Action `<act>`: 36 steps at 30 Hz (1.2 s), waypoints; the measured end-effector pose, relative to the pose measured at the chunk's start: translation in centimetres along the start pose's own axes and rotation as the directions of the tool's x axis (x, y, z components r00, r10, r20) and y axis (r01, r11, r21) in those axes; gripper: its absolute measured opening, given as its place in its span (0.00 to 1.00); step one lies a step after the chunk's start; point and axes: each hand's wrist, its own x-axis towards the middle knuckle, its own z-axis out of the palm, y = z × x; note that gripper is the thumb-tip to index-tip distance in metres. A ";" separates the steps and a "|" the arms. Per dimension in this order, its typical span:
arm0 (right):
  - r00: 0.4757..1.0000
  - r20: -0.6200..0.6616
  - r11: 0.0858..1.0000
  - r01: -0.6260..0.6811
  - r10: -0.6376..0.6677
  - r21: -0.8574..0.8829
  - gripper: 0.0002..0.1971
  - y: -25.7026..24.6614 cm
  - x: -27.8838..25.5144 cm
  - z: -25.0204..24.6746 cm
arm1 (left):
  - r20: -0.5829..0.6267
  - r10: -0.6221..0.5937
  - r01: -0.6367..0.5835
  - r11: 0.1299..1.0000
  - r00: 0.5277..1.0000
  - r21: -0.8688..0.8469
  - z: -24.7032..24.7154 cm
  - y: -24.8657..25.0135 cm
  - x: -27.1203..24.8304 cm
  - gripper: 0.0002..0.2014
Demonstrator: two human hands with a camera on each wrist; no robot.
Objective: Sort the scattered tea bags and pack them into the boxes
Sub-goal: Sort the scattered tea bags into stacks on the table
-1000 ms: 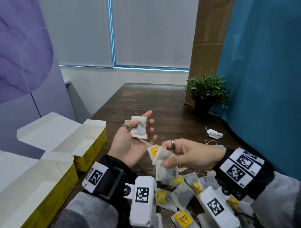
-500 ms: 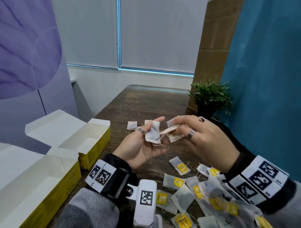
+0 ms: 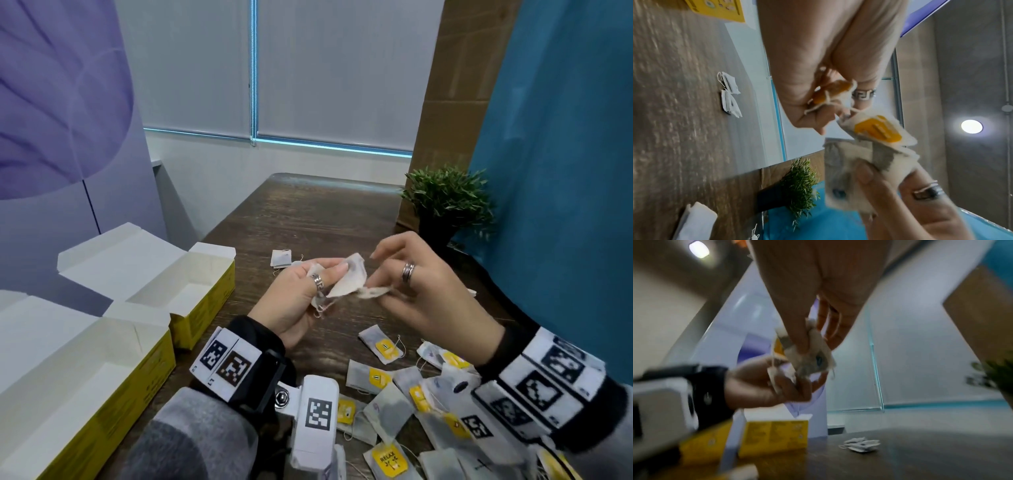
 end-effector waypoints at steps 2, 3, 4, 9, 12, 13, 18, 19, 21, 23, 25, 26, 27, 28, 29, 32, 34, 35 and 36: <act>0.952 0.065 0.920 -0.307 0.300 0.243 0.05 0.0 0.2 -0.6 | -0.127 0.005 -0.008 1.000 0.992 -0.024 -0.2 0.1 0.3 0.11; 0.895 0.148 0.810 -0.444 0.421 0.382 0.04 0.1 0.4 -0.9 | -0.177 0.007 -0.014 0.999 0.984 -0.038 -0.4 0.2 0.4 0.07; 0.834 0.215 0.678 -0.541 0.508 0.498 0.05 0.2 0.4 -1.3 | -0.212 0.015 -0.023 0.999 0.977 -0.038 -0.5 0.3 0.4 0.03; 0.672 0.350 0.239 -0.620 0.653 0.747 0.07 0.6 0.3 -2.0 | -0.183 0.085 -0.054 0.985 0.980 0.166 -0.4 0.2 -0.1 0.08; 0.671 0.361 0.160 -0.584 0.648 0.796 0.07 0.3 0.6 -1.7 | -0.166 0.055 -0.022 0.980 0.985 0.199 0.0 0.2 0.0 0.09; 0.672 0.367 0.137 -0.573 0.643 0.808 0.07 0.3 0.7 -1.5 | -0.147 0.047 -0.016 0.979 0.988 0.205 0.2 0.3 0.0 0.07; 0.665 0.433 0.035 -0.568 0.608 0.822 0.07 -0.3 1.0 0.4 | -0.042 0.046 -0.029 0.938 0.998 0.345 0.4 0.2 -0.5 0.12; 0.662 0.440 0.028 -0.571 0.607 0.820 0.06 -0.4 1.1 0.7 | -0.068 0.059 -0.030 0.930 0.996 0.365 0.3 0.1 -0.4 0.09; 0.658 0.411 0.060 -0.569 0.630 0.820 0.05 -0.3 1.1 1.0 | -0.130 0.070 -0.021 0.939 0.989 0.343 0.0 0.0 -0.2 0.06; 0.663 0.348 0.113 -0.548 0.663 0.829 0.05 0.1 1.0 0.8 | -0.170 0.070 -0.022 0.963 0.983 0.269 -0.2 0.1 0.0 0.08; 0.663 0.298 0.128 -0.515 0.687 0.848 0.07 0.6 0.8 0.5 | -0.206 0.046 0.004 0.972 0.978 0.235 -0.6 0.1 0.1 0.12; 0.660 0.279 0.129 -0.499 0.698 0.857 0.08 0.8 0.7 0.4 | -0.214 0.035 0.016 0.972 0.976 0.233 -0.8 0.1 0.2 0.13; 0.655 0.261 0.131 -0.486 0.710 0.864 0.08 0.9 0.6 0.3 | -0.217 0.024 0.027 0.973 0.976 0.228 -0.9 0.1 0.2 0.14; 0.650 0.246 0.131 -0.475 0.720 0.870 0.07 1.0 0.5 0.2 | -0.216 0.009 0.040 0.974 0.976 0.221 -0.9 0.1 0.1 0.14; 0.647 0.235 0.130 -0.463 0.725 0.877 0.06 1.1 0.4 0.0 | -0.217 -0.008 0.055 0.976 0.976 0.209 -0.8 0.1 0.1 0.15; 0.666 0.257 0.135 -0.477 0.700 0.868 0.03 1.0 0.2 -0.4 | -0.204 -0.043 0.088 0.972 0.978 0.216 -0.7 0.1 0.0 0.15; 0.685 0.342 0.166 -0.561 0.644 0.811 0.03 0.8 0.2 -0.2 | -0.142 -0.050 0.088 0.956 0.989 0.280 -0.4 0.0 -0.1 0.15; 0.685 0.398 0.181 -0.610 0.610 0.772 0.04 0.6 0.2 0.0 | -0.102 -0.066 0.093 0.953 0.993 0.289 -0.1 -0.1 -0.3 0.16; 0.679 0.449 0.191 -0.651 0.581 0.735 0.05 0.4 0.1 0.4 | -0.069 -0.092 0.108 0.953 0.993 0.284 0.3 -0.2 -0.3 0.18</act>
